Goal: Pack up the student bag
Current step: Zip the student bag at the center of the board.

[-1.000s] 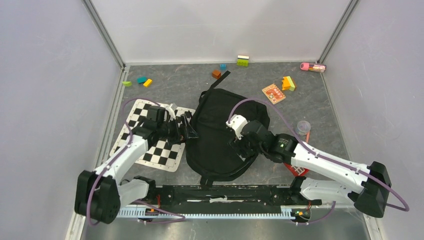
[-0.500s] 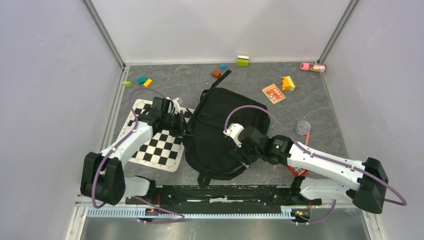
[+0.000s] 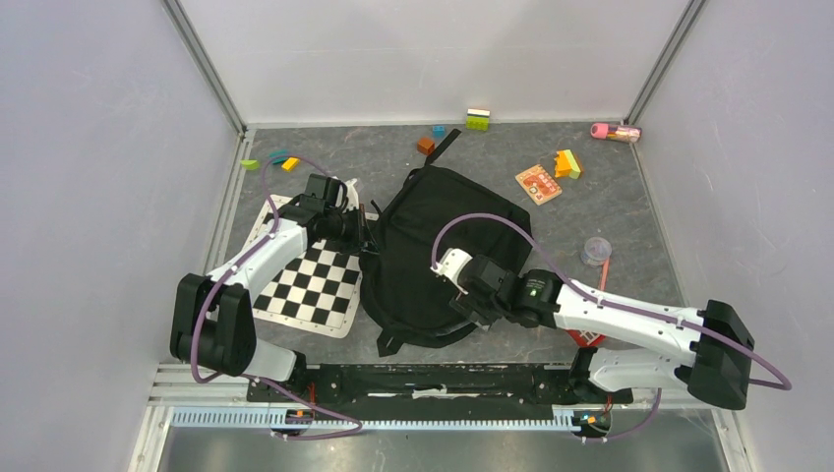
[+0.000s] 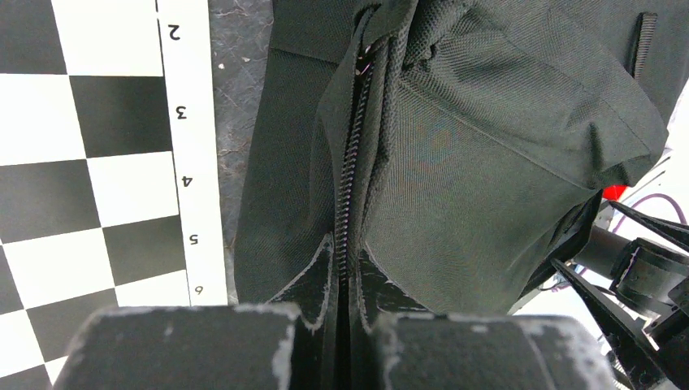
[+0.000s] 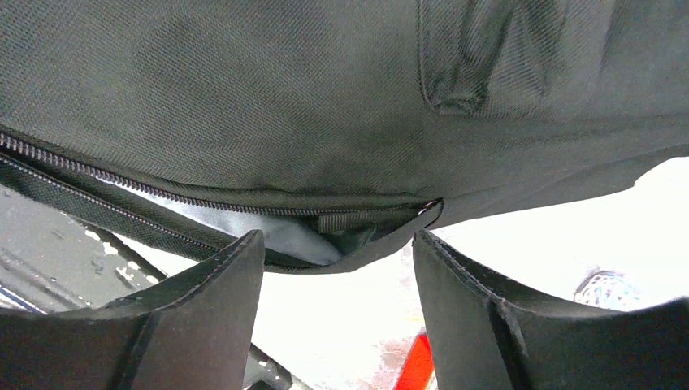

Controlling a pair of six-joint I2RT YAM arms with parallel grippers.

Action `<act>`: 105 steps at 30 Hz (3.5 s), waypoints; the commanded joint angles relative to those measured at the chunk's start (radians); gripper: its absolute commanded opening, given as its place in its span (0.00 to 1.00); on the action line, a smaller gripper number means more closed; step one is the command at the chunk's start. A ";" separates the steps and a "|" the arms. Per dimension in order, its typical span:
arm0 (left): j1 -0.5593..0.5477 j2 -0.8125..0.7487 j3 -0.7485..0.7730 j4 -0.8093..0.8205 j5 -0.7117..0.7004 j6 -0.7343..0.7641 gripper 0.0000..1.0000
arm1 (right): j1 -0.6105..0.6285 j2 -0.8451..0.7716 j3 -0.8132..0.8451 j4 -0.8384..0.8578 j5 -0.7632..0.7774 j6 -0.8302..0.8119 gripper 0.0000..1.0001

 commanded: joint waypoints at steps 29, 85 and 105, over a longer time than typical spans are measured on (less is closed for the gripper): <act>0.005 -0.015 0.027 0.050 -0.036 0.039 0.02 | 0.113 0.030 0.064 0.043 0.238 -0.024 0.04; 0.000 -0.155 -0.002 0.057 -0.172 0.104 0.75 | 0.367 0.238 0.133 0.826 0.094 0.374 0.03; -0.033 -0.826 -0.318 -0.068 0.012 -0.300 0.93 | 0.138 -0.025 -0.015 0.568 0.335 0.219 0.98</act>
